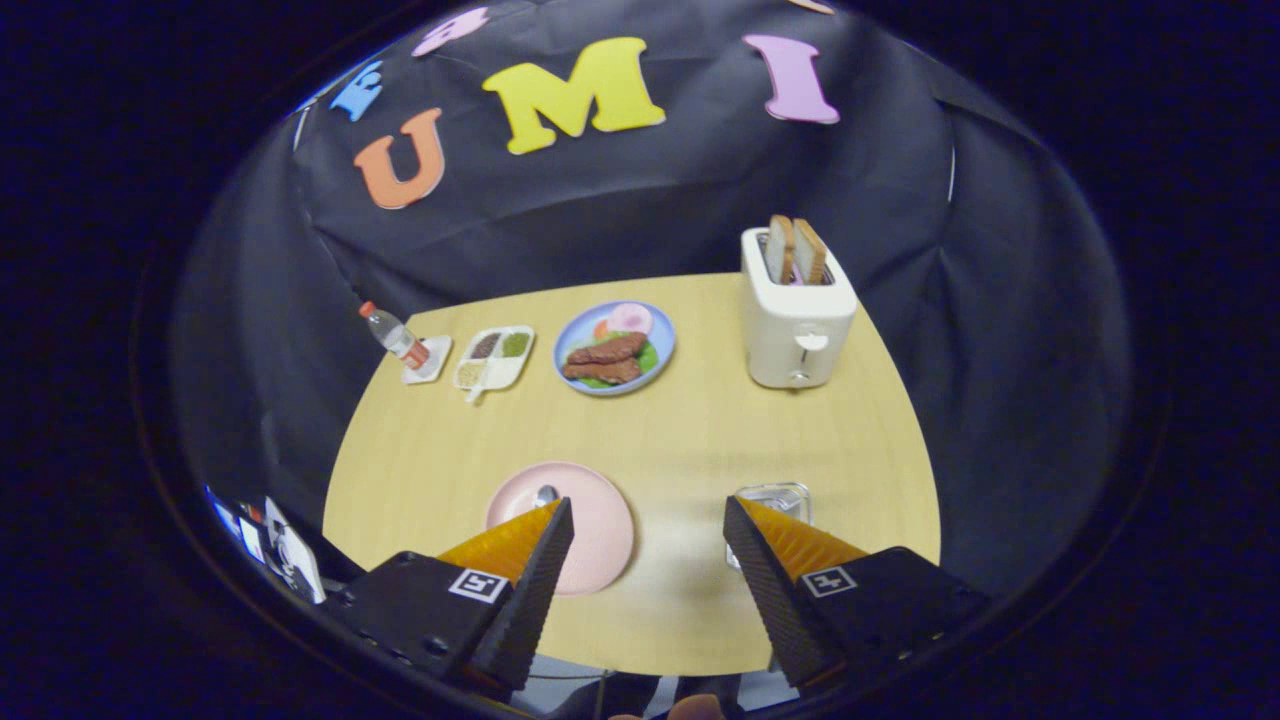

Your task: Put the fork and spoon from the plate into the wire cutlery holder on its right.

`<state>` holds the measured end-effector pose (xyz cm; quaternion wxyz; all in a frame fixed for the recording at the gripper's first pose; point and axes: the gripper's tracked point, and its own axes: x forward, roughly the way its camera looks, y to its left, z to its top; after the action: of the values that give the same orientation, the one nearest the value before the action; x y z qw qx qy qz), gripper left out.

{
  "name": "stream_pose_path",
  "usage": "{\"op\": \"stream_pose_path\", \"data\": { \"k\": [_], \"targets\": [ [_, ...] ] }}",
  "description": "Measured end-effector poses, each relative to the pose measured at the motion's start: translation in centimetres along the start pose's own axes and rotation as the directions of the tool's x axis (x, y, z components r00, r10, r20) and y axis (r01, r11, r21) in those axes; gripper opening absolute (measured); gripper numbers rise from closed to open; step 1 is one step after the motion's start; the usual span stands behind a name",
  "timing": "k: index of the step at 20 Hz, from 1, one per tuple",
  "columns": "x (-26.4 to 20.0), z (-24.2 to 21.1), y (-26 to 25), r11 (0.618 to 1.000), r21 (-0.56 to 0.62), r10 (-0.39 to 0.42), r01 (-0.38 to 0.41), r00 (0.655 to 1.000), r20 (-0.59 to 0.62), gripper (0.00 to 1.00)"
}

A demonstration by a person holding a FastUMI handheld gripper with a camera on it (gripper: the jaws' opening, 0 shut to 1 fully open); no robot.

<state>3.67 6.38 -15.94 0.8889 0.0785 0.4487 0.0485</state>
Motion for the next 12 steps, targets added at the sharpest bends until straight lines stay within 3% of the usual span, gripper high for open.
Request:
{"op": "stream_pose_path", "data": {
  "k": [2, 6, 12],
  "targets": [
    [0.8, -1.7, 4.0, 0.999, -0.014, 0.036, -0.035, 0.998, 0.052, 0.91],
    [4.9, -7.7, 9.2, 0.998, -0.026, 0.056, -0.056, 0.998, 0.023, 0.91],
    [10.9, -14.0, 11.3, 0.992, -0.123, -0.03, 0.026, 0.999, -0.029, 0.91]
  ]
}}
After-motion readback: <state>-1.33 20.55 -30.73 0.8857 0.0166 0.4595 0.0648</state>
